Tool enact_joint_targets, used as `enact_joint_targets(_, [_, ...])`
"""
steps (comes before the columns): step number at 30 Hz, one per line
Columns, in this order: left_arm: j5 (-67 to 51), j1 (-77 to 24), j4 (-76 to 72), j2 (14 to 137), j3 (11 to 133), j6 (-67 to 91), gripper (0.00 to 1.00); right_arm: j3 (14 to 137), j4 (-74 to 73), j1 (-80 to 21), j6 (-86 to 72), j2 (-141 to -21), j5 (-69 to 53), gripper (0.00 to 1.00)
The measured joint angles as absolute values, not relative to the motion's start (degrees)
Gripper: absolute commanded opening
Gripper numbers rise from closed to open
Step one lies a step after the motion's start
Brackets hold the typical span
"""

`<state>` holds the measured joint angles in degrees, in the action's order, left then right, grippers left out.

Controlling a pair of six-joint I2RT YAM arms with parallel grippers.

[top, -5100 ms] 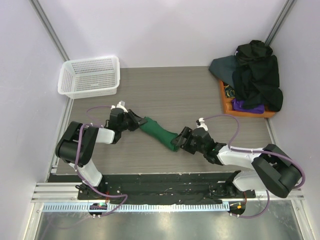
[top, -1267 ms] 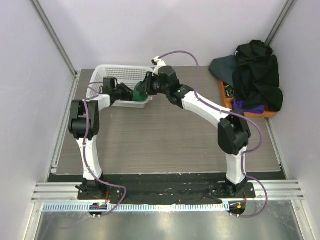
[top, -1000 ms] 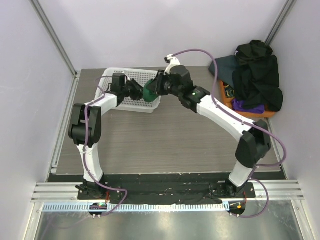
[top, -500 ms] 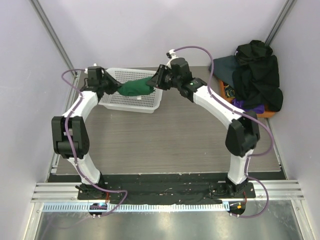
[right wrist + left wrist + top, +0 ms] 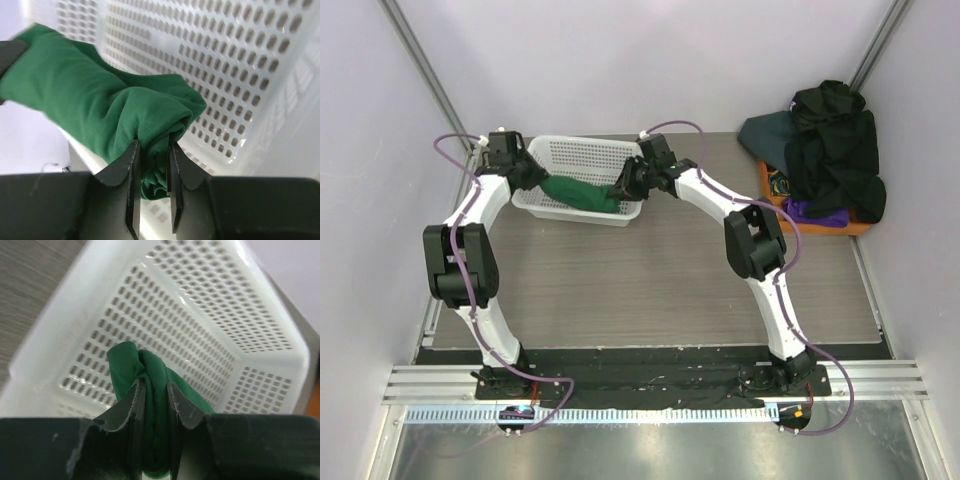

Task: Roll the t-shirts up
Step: Place the T-shirt in the bin.

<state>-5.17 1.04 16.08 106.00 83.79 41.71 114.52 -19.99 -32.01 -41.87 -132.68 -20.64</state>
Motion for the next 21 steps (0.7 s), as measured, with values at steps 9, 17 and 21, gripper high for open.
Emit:
enact_joint_targets(9, [-4.93, 1.34, 24.38, 108.31, 88.01, 37.98, 0.0, 118.08, -26.79, -33.56, -41.5, -134.54, -20.34, 0.01])
enact_joint_targets(17, [-5.06, 1.3, 28.18, 108.4, 88.03, 36.36, 0.01, 119.96, -32.29, -35.57, -38.89, -134.54, -15.46, 0.01])
enact_joint_targets(21, [-4.27, 0.38, 29.78, 108.71, 88.03, 35.27, 0.03, 122.54, -36.91, -36.75, -37.45, -134.54, -13.17, 0.01])
